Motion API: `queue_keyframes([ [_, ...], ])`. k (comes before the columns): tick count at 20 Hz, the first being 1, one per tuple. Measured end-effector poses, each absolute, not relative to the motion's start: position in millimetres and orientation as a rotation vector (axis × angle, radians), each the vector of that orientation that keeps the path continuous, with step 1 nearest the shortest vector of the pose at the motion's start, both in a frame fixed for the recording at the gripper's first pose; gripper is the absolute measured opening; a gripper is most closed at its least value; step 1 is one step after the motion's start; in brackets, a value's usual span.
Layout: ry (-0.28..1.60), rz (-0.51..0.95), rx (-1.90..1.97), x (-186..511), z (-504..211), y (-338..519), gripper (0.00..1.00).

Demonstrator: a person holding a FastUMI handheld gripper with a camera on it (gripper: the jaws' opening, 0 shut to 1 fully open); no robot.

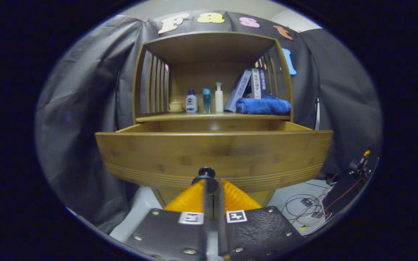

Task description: Pull open the drawer, take out the items inside it, and place them on the countertop above the cabinet.

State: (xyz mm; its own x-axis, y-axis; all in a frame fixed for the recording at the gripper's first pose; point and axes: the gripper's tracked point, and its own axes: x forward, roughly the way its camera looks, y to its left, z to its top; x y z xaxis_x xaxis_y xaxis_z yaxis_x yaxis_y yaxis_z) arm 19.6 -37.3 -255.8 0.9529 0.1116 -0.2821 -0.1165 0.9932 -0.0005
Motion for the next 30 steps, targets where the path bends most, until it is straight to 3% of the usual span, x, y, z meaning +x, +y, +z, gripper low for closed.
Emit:
queue_keyframes([
  [1,0.316,0.145,-0.035,9,-261,-37,0.06],
  [3,0.292,0.218,-0.072,0,-256,-24,0.08],
  [11,0.214,0.179,-0.029,19,-192,-12,0.1],
  [16,0.27,0.199,-0.024,60,-145,-5,0.74],
  [19,0.33,0.21,0.003,91,-131,3,1.0],
  [30,0.747,0.071,-0.018,182,-205,-11,1.0],
])
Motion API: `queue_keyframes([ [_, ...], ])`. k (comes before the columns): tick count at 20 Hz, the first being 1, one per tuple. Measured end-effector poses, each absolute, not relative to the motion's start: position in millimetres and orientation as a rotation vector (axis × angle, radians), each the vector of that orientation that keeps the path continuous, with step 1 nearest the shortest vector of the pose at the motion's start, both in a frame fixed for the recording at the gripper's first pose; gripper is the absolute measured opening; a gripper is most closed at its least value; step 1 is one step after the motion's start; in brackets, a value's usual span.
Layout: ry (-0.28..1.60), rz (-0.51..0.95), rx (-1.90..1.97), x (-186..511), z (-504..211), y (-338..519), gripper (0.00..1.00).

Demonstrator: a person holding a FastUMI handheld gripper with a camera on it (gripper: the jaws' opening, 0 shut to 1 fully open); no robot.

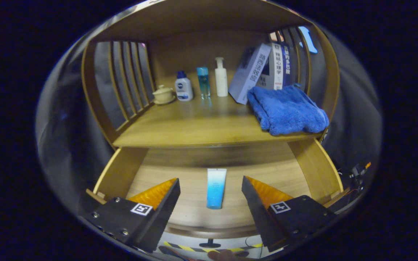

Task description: Pull open the drawer, take out the items inside it, and place them on the countertop above the cabinet.

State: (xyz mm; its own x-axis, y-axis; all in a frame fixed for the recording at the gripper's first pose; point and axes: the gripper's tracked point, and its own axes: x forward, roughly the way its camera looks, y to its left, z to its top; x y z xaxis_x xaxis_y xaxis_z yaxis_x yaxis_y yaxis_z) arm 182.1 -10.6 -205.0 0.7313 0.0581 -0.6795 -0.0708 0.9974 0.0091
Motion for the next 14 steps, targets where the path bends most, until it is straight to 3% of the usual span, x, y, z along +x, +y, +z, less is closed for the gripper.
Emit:
queue_keyframes([
  [7,1.043,0.083,-0.018,189,-271,-10,1.0],
  [11,1.11,0.081,-0.042,190,-294,-11,1.0],
  [14,1.188,0.086,-0.042,181,-305,-10,0.91],
])
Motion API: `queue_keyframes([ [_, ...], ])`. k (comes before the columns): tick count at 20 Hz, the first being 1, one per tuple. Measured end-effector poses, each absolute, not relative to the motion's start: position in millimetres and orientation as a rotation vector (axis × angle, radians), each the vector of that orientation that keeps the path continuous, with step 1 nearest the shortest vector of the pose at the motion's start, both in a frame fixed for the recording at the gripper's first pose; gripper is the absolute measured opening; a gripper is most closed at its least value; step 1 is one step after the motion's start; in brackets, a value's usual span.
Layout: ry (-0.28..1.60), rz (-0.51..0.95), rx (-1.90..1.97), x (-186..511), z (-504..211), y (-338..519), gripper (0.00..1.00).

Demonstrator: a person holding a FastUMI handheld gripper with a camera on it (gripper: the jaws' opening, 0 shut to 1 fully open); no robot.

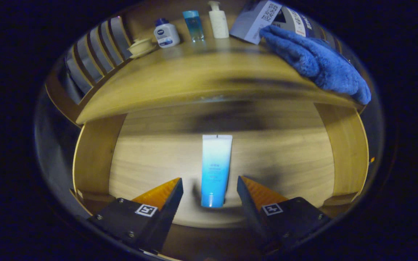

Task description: Pull open the drawer, take out the items inside it, and place them on the countertop above the cabinet.

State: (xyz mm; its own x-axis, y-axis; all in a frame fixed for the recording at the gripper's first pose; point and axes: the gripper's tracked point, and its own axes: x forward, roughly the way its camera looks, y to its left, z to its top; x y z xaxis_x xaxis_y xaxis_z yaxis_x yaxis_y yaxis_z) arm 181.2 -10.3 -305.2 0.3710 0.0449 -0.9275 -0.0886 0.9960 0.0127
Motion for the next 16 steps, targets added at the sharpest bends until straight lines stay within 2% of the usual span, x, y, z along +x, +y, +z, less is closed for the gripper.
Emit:
queue_keyframes([
  [4,1.201,0.043,-0.035,185,-312,-20,0.75],
  [6,1.234,0.017,0.024,186,-320,-22,0.61],
  [11,1.193,0.004,-0.06,191,-324,-27,0.56],
  [12,1.19,-0.01,-0.068,197,-323,-30,0.4],
  [16,1.156,0.012,0.049,196,-308,-24,0.37],
])
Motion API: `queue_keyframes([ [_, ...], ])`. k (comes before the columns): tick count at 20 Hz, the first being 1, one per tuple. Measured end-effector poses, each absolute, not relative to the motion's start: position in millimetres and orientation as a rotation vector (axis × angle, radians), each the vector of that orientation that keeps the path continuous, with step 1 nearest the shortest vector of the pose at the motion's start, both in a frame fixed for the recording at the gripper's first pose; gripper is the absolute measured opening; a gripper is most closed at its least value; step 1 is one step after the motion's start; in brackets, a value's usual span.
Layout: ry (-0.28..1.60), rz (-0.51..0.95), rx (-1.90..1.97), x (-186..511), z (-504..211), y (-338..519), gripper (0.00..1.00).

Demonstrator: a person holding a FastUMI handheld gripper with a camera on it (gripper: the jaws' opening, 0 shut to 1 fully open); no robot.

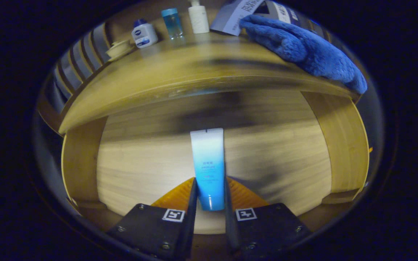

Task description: Pull open the drawer, take out the items inside it, and place them on the countertop above the cabinet.

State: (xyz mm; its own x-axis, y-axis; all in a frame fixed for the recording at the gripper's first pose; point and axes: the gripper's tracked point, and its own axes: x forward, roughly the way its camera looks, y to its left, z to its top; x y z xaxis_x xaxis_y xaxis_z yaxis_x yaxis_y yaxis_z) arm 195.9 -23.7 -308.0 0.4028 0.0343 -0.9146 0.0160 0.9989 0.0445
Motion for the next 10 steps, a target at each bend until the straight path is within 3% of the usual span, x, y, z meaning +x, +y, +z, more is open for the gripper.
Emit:
queue_keyframes([
  [10,0.891,0.167,0.224,196,-224,-12,0.36],
])
